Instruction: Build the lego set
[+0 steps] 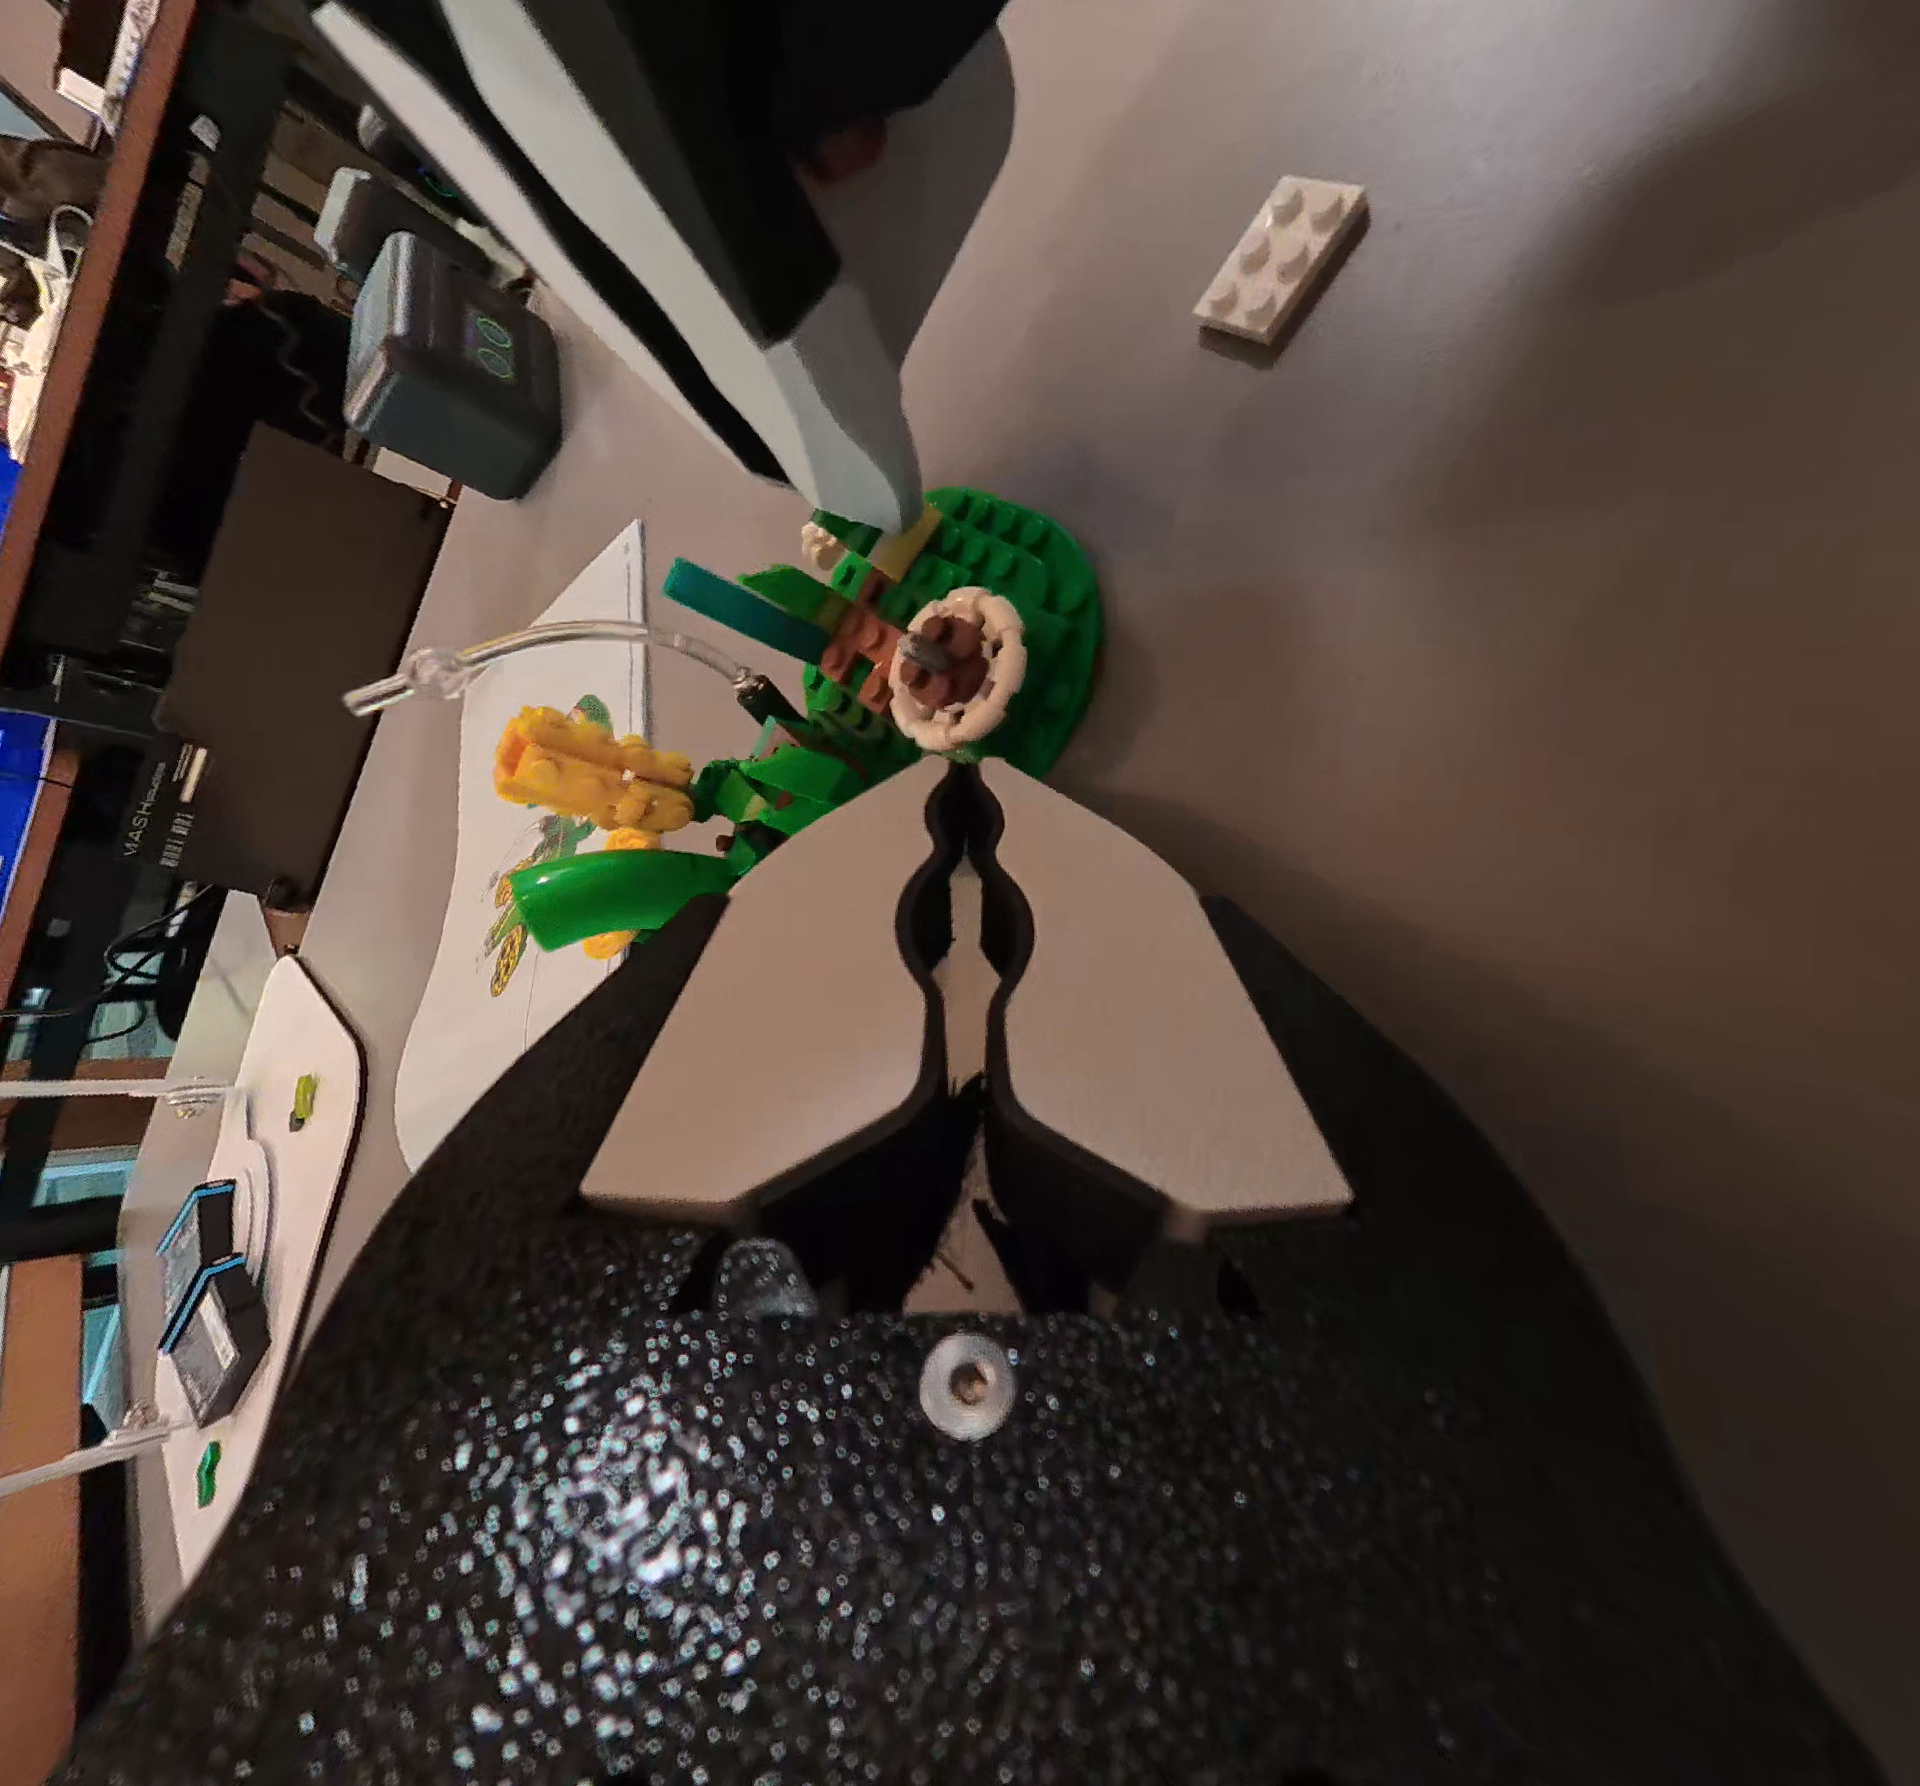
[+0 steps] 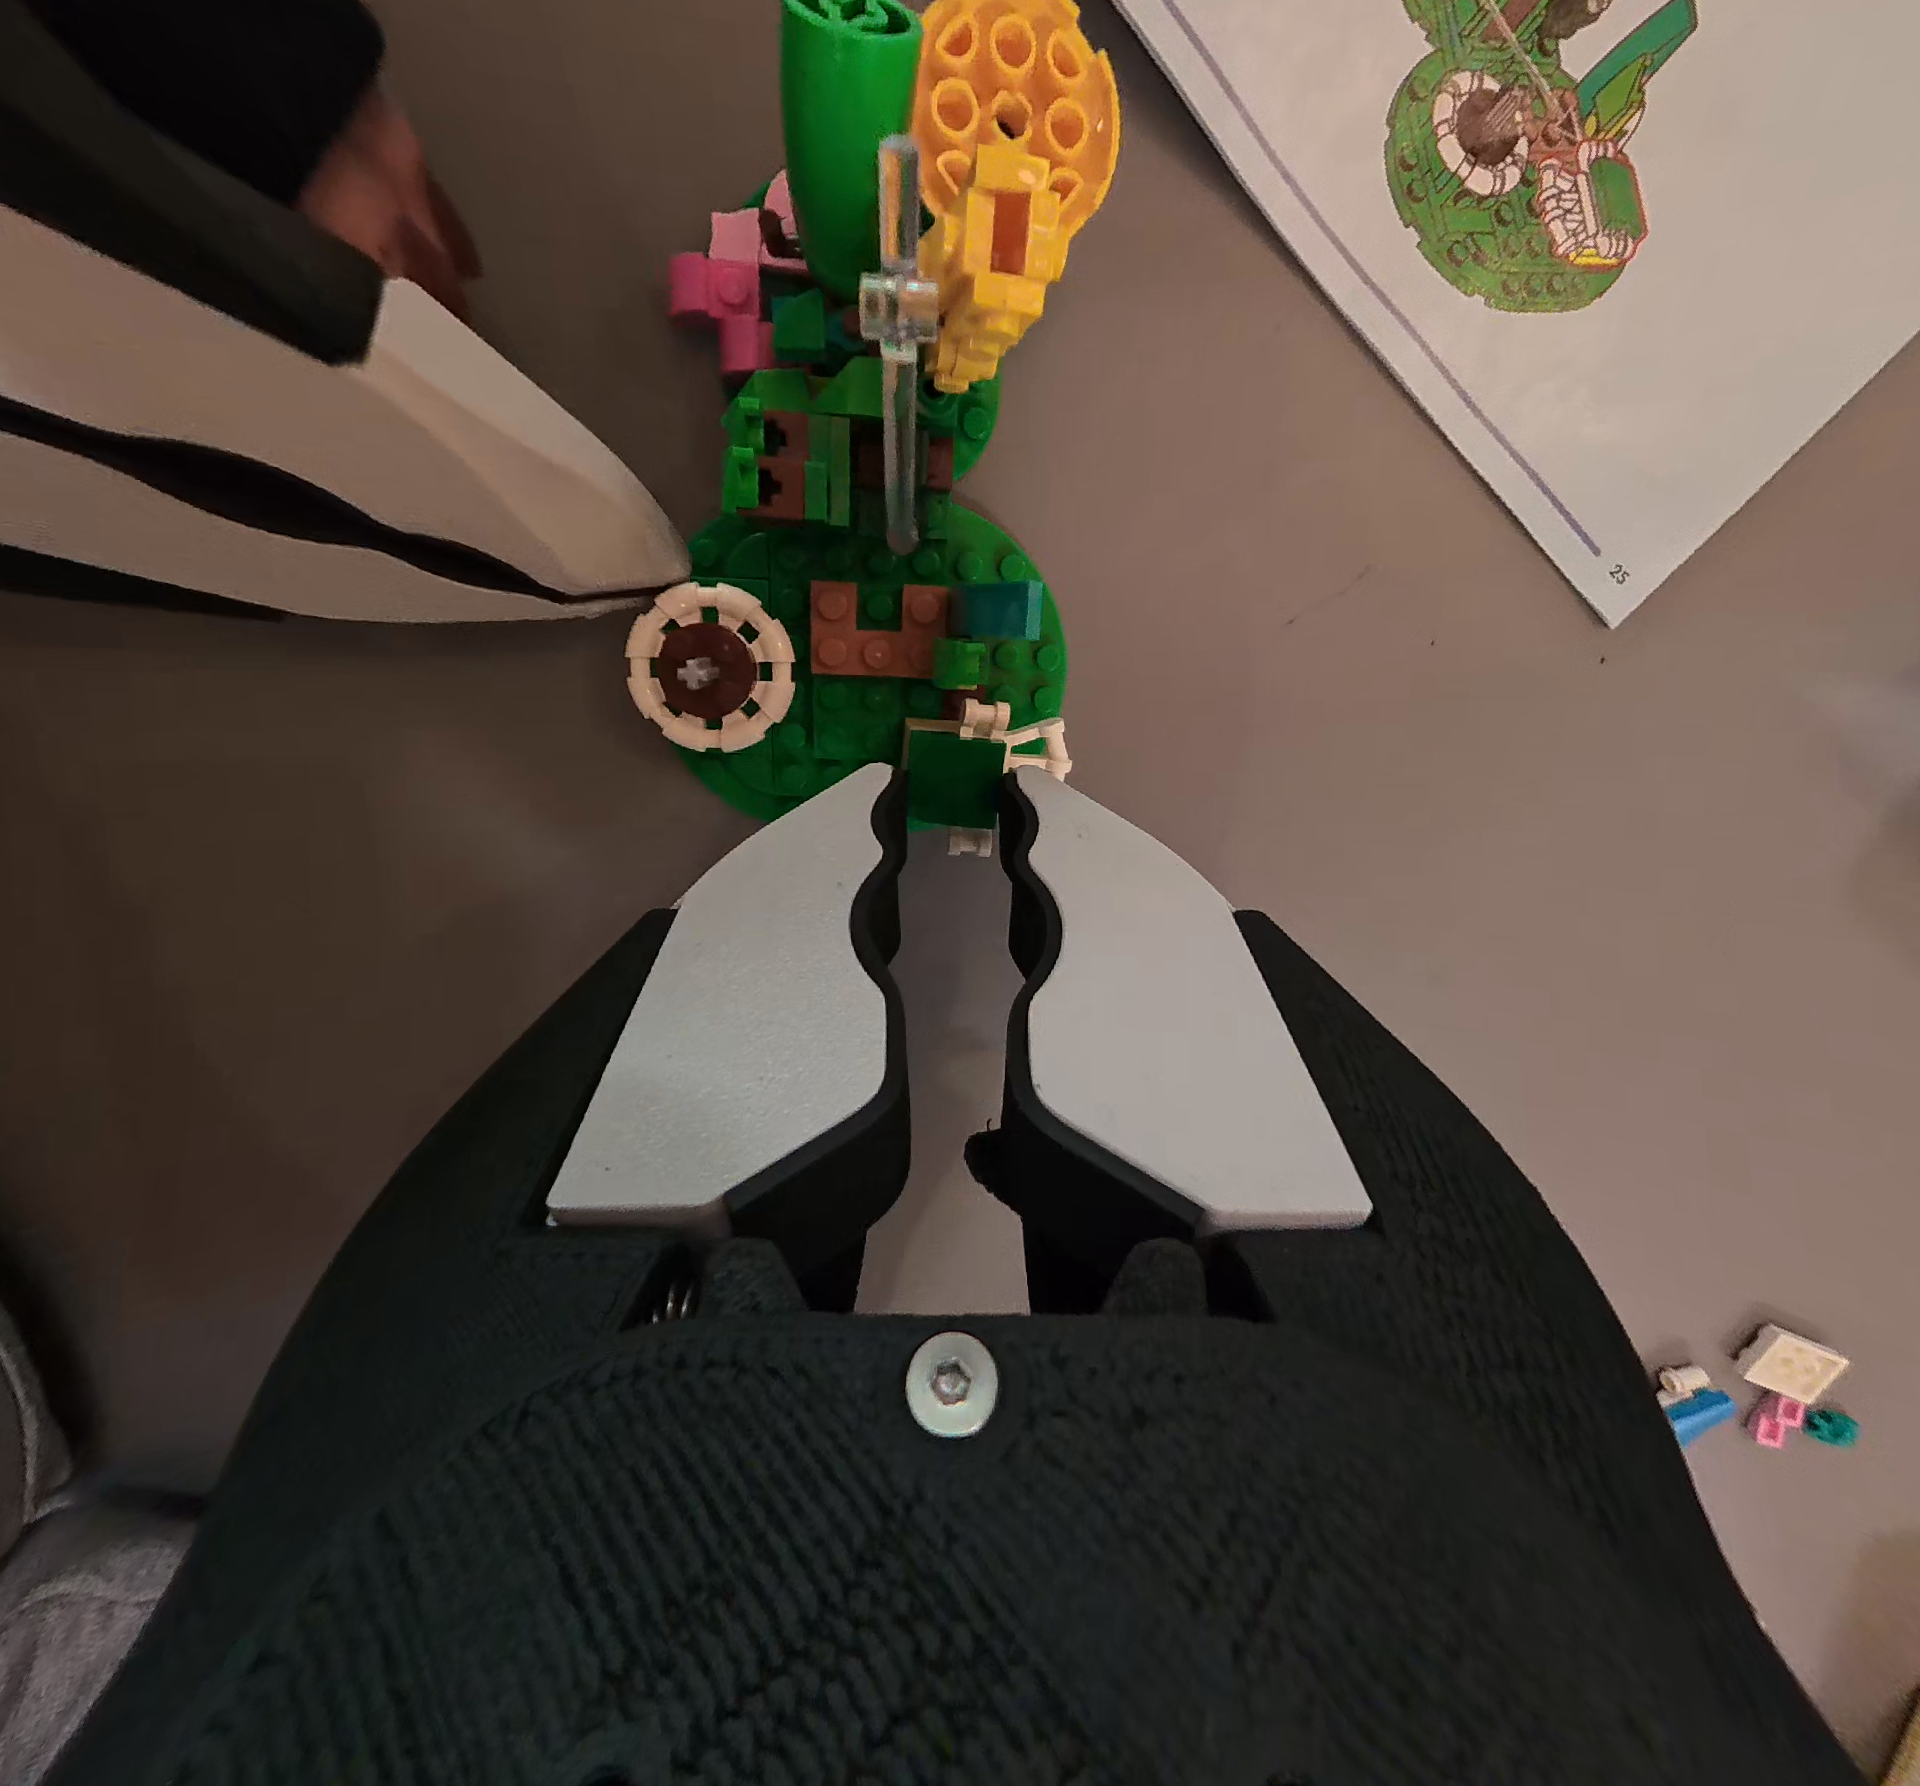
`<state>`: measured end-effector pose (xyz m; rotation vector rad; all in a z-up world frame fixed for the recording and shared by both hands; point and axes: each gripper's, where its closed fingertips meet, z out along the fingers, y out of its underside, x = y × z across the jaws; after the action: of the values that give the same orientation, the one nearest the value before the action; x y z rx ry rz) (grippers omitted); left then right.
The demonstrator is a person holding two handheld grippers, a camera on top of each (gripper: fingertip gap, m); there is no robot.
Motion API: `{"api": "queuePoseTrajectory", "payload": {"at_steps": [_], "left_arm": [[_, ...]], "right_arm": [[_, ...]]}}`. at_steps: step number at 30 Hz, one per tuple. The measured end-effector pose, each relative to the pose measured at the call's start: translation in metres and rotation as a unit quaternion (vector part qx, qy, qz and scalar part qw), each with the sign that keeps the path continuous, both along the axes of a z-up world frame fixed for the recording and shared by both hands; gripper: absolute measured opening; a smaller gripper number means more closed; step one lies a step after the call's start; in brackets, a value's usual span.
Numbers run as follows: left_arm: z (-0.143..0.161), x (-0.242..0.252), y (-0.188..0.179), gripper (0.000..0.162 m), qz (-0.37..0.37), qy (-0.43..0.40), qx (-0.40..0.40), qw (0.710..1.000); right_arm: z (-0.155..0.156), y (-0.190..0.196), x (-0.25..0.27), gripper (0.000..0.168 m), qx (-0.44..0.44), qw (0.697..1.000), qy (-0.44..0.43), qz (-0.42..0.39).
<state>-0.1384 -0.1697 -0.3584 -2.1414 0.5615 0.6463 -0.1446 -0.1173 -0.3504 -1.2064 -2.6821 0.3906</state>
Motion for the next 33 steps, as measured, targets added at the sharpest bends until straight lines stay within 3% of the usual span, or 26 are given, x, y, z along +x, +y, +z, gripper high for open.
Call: {"api": "queuePoseTrajectory", "payload": {"at_steps": [8,21,33], "left_arm": [[-0.0017,0.0084,0.0056,0.0,-0.011,0.001,0.0,1.0],[-0.0018,0.0081,0.0068,0.0,-0.01,-0.003,0.007,1.0],[-0.0011,0.0076,0.0069,0.0,-0.009,-0.004,0.011,1.0]], "right_arm": [[0.0001,0.0025,-0.0011,0.016,0.017,1.0,0.003,0.005],[0.0001,0.001,-0.0018,0.016,0.026,0.996,0.014,0.08],[-0.0003,0.0011,-0.0023,0.016,0.031,0.996,0.014,0.085]]}}
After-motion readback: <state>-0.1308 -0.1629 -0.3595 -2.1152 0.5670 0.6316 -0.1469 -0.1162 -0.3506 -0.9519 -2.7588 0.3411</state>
